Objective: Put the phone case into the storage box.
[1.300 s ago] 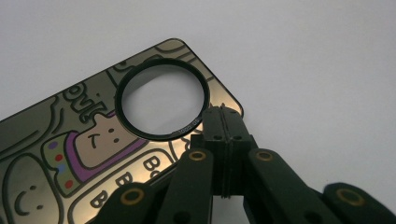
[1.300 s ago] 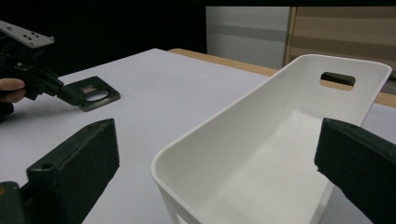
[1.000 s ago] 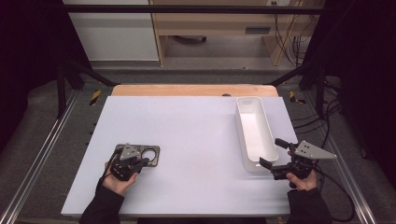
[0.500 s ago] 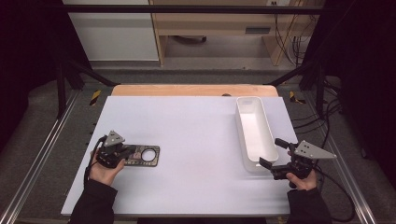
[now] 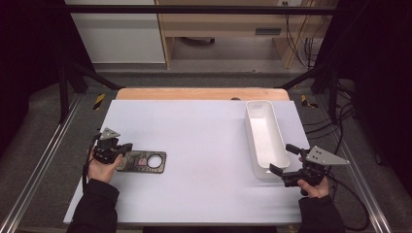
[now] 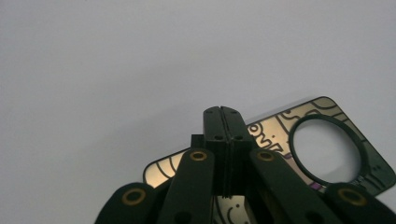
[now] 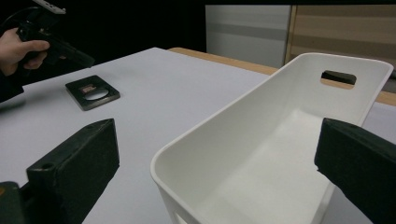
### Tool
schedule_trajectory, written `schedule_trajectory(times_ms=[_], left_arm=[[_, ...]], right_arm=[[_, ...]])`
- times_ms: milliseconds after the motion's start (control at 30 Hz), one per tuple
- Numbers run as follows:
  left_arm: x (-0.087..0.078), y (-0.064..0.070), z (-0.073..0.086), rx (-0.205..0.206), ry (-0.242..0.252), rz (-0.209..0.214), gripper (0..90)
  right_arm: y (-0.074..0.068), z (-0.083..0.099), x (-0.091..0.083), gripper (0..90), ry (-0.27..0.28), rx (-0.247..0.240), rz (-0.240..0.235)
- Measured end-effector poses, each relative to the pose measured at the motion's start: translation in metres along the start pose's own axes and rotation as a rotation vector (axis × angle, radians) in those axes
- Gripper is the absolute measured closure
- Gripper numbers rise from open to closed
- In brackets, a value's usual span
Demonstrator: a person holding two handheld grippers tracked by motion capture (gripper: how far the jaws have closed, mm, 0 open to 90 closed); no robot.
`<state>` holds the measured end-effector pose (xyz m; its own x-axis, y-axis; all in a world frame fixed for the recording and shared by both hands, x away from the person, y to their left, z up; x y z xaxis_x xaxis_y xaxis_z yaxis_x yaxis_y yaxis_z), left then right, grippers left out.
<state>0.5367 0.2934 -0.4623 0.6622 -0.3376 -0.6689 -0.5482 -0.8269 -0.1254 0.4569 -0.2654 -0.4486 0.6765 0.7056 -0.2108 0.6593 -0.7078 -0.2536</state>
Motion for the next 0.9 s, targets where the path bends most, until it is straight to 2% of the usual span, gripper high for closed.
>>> schedule_trajectory(times_ms=[100,267,467,633,900], left_arm=[[0.005,-0.004,0.001,-0.011,-0.009,-0.003,89.3],[0.019,-0.011,0.007,-0.020,-0.049,-0.029,89.3],[0.025,-0.016,0.009,-0.010,-0.071,-0.051,89.3],[0.029,-0.019,0.012,-0.019,-0.082,-0.054,89.3],[0.034,-0.024,0.015,-0.007,-0.109,-0.066,89.3]], right_arm=[[0.000,0.000,0.000,0.4,-0.001,-0.001,0.000],[0.000,0.000,0.000,0.4,0.000,0.002,0.000],[0.000,0.000,0.000,0.4,0.000,0.000,-0.002],[0.000,0.000,0.000,0.4,0.000,0.000,-0.001],[0.000,0.000,0.000,0.4,-0.001,-0.002,-0.003]])
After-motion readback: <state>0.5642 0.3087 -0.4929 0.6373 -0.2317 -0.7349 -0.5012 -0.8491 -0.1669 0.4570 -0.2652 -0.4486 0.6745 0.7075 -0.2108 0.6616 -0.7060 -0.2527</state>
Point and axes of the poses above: each handheld gripper's, and its own axes: x roughly forward along the jaws, z roughly out of its underside, y roughly to its right, the point moved 4 cm from there along x, roughly forward along the jaws, and after that the axes turned 10 degrees about x, right-handed, at the moved point
